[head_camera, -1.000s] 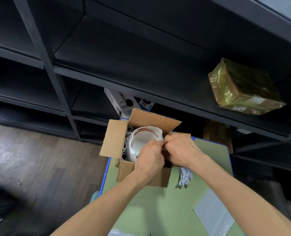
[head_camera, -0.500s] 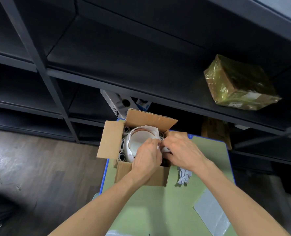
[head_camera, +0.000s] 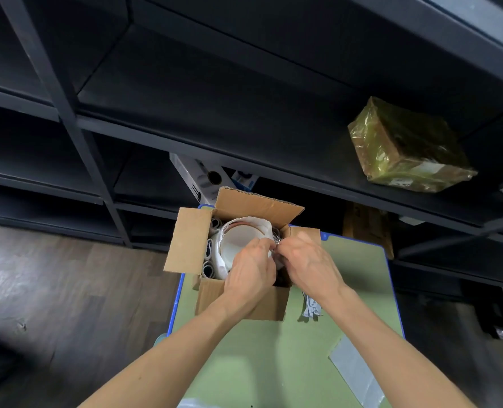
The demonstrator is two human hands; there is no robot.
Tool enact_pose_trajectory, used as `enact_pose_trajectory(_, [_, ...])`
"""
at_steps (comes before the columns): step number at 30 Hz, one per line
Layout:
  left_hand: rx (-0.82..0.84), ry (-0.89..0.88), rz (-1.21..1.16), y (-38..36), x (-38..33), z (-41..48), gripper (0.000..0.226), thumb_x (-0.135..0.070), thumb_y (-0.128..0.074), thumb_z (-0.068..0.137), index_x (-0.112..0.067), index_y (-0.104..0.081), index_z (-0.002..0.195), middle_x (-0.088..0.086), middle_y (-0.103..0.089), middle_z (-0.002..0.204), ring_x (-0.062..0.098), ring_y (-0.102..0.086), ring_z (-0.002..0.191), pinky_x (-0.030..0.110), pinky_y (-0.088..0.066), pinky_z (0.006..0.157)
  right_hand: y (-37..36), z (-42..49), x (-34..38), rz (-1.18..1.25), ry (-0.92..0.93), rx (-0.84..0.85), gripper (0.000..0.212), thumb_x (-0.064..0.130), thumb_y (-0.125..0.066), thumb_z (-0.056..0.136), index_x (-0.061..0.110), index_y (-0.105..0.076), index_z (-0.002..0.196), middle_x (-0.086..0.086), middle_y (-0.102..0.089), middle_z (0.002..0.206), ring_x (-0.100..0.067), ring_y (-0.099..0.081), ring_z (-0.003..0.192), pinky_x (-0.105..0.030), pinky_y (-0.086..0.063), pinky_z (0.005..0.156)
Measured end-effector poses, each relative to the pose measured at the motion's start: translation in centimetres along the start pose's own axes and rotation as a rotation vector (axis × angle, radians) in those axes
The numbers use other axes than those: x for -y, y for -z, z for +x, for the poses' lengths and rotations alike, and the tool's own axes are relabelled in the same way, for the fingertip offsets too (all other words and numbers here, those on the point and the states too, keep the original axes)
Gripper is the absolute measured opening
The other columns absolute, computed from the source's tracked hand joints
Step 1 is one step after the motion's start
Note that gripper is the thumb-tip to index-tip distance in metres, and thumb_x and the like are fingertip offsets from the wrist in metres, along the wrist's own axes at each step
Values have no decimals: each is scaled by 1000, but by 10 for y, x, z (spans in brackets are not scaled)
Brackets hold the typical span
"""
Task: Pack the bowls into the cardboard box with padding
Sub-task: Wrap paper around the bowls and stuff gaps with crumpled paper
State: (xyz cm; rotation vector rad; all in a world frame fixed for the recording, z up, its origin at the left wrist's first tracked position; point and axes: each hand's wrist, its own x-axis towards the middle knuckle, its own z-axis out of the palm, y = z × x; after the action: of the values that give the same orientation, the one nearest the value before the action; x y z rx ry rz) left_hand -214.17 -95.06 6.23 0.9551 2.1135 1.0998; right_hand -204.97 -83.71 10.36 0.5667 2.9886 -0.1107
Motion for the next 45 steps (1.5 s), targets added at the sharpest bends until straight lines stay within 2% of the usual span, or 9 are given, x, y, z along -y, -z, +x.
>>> enact_pose_trajectory(5, [-3, -20, 1, 1, 2, -2, 36, -14, -52, 95, -14, -58, 130, 9, -61, 128, 29, -58, 116, 42, -47, 95, 7, -11, -3, 55, 25, -29, 20, 5, -62, 85, 21, -65, 98, 9, -64, 100, -20, -53, 91, -35, -52, 71])
enact_pose_trajectory(13, [17, -4, 13, 1, 2, 0, 40, -10, -49, 92, -16, -57, 131, 7, -61, 129, 27, -57, 118, 41, -47, 96, -10, -2, 10, -68, -11, -66, 38, -8, -72, 48, 18, -63, 74, 6, -54, 66, -22, -47, 77, -33, -41, 58])
enact_pose_trajectory(15, [16, -3, 11, 0, 3, 0, 38, -13, -50, 94, -16, -57, 131, 7, -61, 129, 27, -58, 118, 42, -47, 96, -10, -4, 9, -85, -43, -91, 30, 1, -74, 57, 22, -63, 74, 11, -58, 71, -18, -43, 80, -30, -35, 63])
enact_pose_trajectory(18, [12, -30, 20, -1, 5, -1, 37, -16, -51, 95, -16, -56, 132, 7, -61, 130, 27, -58, 117, 42, -47, 96, -5, -13, 5, -74, -57, -110, 18, 11, -71, 73, 26, -68, 84, 15, -67, 87, -18, -44, 82, -34, -42, 68])
enact_pose_trajectory(21, [9, -43, 30, -3, 6, 0, 38, -14, -50, 95, -15, -56, 133, 7, -60, 130, 27, -58, 117, 42, -47, 96, -3, -18, 5, -125, -64, -116, 16, 11, -69, 76, 27, -71, 77, 15, -66, 79, -18, -42, 77, -34, -43, 65])
enact_pose_trajectory(28, [20, -34, 30, -3, 6, 1, 37, -14, -49, 95, -17, -56, 132, 5, -60, 130, 26, -58, 117, 43, -47, 96, -12, -14, 12, -276, -76, -21, 17, 13, -70, 72, 26, -66, 62, 16, -63, 75, -17, -38, 77, -29, -18, 63])
enact_pose_trajectory(33, [17, -54, 30, -2, 5, 0, 36, -16, -49, 96, -16, -57, 131, 6, -61, 128, 27, -59, 114, 42, -48, 94, -9, -16, 13, -294, -55, 6, 13, 18, -67, 76, 28, -69, 67, 17, -64, 79, -17, -36, 78, -30, -20, 64])
enact_pose_trajectory(39, [9, -79, 33, -2, 5, 0, 34, -20, -49, 97, -17, -58, 130, 5, -62, 125, 25, -61, 111, 40, -48, 93, -17, -31, 18, -258, -68, -3, 8, 19, -69, 74, 26, -71, 73, 14, -62, 80, -18, -40, 81, -31, -36, 64])
enact_pose_trajectory(45, [-14, -117, 58, -2, 5, 0, 33, -20, -50, 97, -17, -60, 128, 5, -64, 120, 24, -62, 104, 39, -50, 88, -15, -33, 17, -219, -51, -68, 14, 19, -61, 80, 27, -70, 73, 13, -60, 76, -18, -39, 79, -32, -36, 64])
